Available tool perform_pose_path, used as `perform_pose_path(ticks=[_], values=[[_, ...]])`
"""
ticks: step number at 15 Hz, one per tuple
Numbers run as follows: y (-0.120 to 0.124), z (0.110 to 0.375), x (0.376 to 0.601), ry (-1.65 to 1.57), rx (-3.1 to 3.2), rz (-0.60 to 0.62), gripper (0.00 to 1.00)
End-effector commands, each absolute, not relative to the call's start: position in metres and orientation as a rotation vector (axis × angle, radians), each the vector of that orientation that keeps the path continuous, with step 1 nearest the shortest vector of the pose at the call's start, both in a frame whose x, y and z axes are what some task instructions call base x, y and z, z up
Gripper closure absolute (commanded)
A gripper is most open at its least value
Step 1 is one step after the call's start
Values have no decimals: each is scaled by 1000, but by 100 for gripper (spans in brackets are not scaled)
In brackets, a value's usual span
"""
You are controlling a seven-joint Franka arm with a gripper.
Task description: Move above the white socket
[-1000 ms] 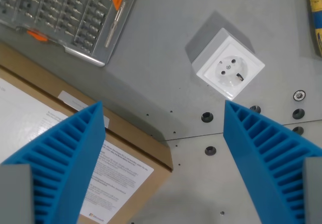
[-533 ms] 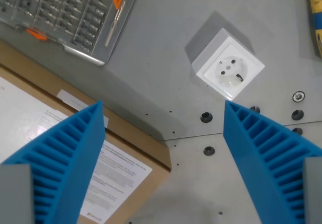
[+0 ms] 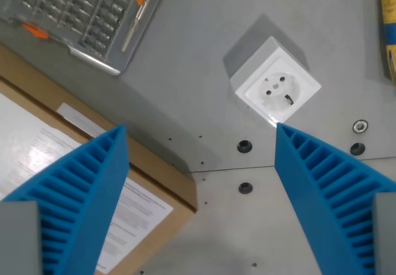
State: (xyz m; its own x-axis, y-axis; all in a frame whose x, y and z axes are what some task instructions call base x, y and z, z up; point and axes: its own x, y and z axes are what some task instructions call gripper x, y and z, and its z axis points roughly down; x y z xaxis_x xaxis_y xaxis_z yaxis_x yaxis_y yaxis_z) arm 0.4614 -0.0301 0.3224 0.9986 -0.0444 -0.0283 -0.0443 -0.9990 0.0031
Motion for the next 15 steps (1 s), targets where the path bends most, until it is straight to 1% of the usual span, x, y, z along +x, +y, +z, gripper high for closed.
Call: perform_pose_path(ticks=[1, 7, 15], values=[[-39, 310, 455, 215, 3137, 112, 0], [-51, 289, 450, 440, 3107, 141, 0], [-67, 261, 443, 729, 3050, 146, 0]])
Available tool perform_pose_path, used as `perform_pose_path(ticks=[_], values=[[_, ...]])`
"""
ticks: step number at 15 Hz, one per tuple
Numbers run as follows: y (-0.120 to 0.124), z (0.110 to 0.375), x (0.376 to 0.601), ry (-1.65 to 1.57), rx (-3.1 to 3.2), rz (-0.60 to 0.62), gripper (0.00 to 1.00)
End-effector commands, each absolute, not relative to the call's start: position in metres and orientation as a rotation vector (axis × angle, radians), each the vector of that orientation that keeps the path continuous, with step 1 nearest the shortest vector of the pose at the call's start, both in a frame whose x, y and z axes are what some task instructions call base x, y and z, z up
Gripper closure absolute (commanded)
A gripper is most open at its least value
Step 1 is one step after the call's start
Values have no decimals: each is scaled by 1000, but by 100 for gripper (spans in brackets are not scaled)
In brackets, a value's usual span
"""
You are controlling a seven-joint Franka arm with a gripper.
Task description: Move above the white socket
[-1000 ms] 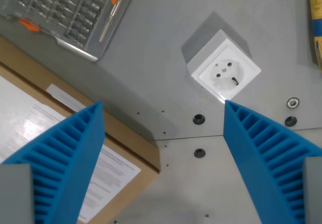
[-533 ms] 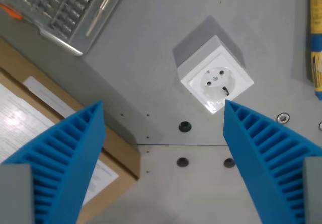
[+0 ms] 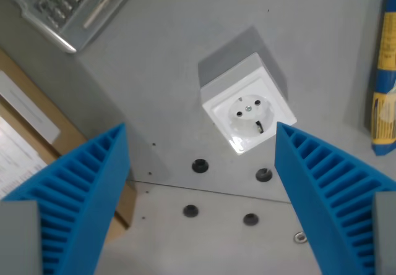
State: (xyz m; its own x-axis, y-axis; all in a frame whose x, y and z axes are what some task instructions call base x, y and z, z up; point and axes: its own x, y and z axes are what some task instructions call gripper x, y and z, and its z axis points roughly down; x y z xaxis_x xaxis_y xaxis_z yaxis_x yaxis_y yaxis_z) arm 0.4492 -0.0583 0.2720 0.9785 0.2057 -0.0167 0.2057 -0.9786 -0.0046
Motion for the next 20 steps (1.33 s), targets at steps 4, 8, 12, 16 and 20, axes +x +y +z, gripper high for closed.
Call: perform_pose_path(ticks=[4, 8, 12, 16, 20], values=[[-76, 244, 440, -861, -3016, -156, 0], [-84, 227, 436, -966, -2977, -166, 0], [-93, 212, 431, -1051, -2940, -183, 0], [-99, 200, 426, -1130, -2903, -198, 0], [-104, 189, 422, -1151, -2885, -209, 0]])
